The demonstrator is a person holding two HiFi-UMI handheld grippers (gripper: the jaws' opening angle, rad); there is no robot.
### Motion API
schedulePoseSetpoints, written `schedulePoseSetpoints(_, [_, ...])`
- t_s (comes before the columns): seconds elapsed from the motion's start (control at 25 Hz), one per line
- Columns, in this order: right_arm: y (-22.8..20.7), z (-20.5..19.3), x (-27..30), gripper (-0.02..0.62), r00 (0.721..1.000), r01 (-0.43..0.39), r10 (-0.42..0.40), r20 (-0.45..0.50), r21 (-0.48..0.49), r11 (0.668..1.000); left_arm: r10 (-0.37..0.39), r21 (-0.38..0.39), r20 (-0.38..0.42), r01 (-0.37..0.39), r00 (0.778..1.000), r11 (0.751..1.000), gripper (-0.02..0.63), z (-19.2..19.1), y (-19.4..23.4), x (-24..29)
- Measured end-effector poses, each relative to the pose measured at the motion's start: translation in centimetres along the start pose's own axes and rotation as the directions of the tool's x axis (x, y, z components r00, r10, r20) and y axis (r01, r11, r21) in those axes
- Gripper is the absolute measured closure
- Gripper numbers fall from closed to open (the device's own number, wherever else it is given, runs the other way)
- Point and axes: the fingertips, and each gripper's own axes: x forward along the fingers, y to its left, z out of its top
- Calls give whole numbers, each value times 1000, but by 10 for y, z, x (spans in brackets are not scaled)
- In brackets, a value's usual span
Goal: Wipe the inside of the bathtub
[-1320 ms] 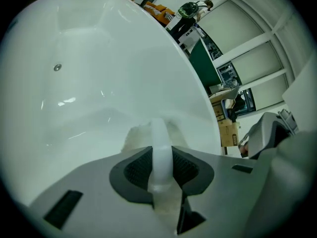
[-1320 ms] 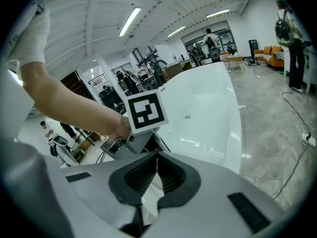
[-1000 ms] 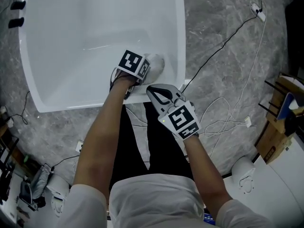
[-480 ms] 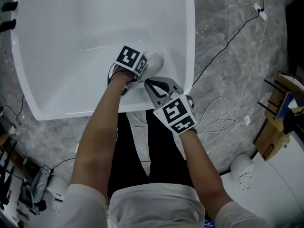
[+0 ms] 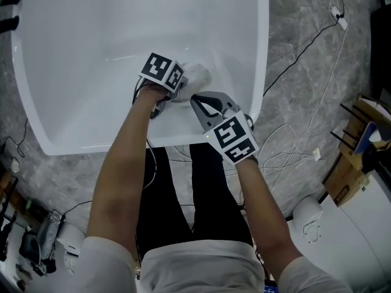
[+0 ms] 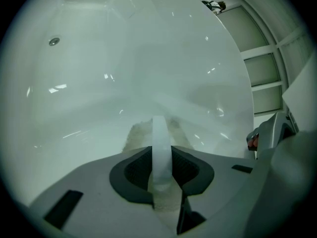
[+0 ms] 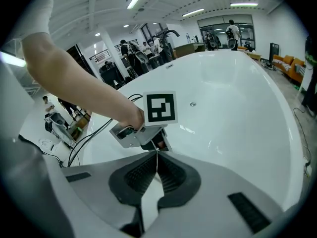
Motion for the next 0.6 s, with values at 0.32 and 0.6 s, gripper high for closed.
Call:
schedulePoseSetpoints(0.32, [7,8,22,575,1000,-20,20,-9,-14,1000,6,-18,5,-6,1000,1000,503,-11,32,-14])
schedulePoseSetpoints(0.6, [24,19,32,575,999,-39,38,-17,-34,999,47,-36,-5,-47,999,998,503,-27,56,-36])
